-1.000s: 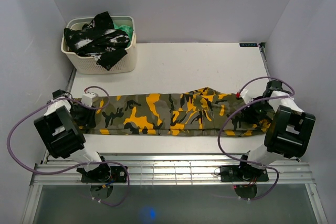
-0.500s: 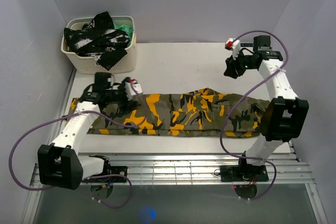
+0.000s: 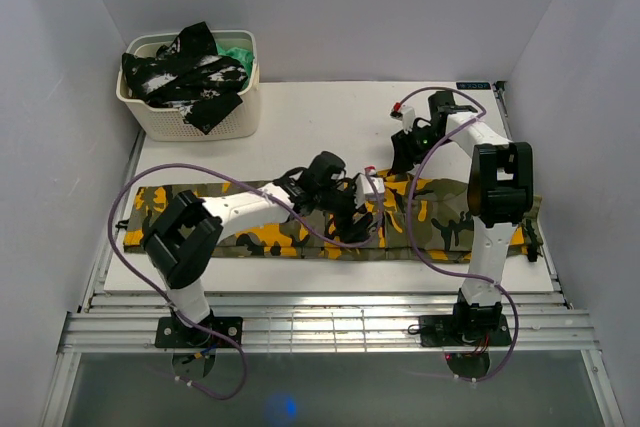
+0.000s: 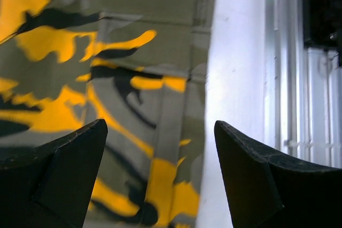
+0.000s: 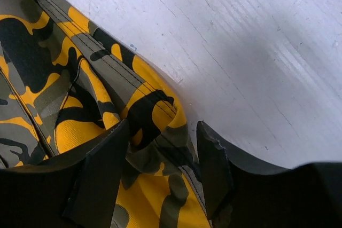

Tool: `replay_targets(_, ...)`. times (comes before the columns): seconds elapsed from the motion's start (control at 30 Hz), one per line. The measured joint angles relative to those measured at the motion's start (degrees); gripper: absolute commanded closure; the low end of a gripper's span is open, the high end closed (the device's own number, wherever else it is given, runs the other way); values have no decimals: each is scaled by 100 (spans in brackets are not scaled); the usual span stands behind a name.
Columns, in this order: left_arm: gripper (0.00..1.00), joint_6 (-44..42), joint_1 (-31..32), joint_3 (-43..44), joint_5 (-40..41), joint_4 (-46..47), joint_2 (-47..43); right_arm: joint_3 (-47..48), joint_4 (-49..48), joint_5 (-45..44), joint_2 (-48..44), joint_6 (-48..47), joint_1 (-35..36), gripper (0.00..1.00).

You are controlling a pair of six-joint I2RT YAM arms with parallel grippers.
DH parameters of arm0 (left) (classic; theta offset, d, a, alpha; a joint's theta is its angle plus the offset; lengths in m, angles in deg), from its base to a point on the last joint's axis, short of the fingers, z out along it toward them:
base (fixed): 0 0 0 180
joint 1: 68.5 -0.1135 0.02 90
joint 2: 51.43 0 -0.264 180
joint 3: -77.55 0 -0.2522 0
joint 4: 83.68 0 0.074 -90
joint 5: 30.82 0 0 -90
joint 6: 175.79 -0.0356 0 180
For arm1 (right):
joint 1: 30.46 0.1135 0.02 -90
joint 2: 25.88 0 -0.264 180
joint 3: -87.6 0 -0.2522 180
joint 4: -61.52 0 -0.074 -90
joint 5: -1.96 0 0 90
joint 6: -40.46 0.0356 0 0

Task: Fold and stack the trousers
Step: Fold the trousers

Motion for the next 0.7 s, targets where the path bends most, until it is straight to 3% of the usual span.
replay_targets(0.13, 7, 476, 433, 341, 59, 238, 610, 0, -2, 4, 4, -13, -11, 38)
replay_targets(0.43, 9, 1163, 505, 876, 586, 544, 1405, 13, 195, 129, 50, -63, -22, 69)
replay_targets(0.6, 9, 1508, 557, 916, 544, 704, 1552, 118, 356, 162, 232, -72, -26, 64)
replay_targets(0.7, 14, 1657, 651, 916, 496, 918, 1561, 118, 437, 186, 273, -109, -26, 80)
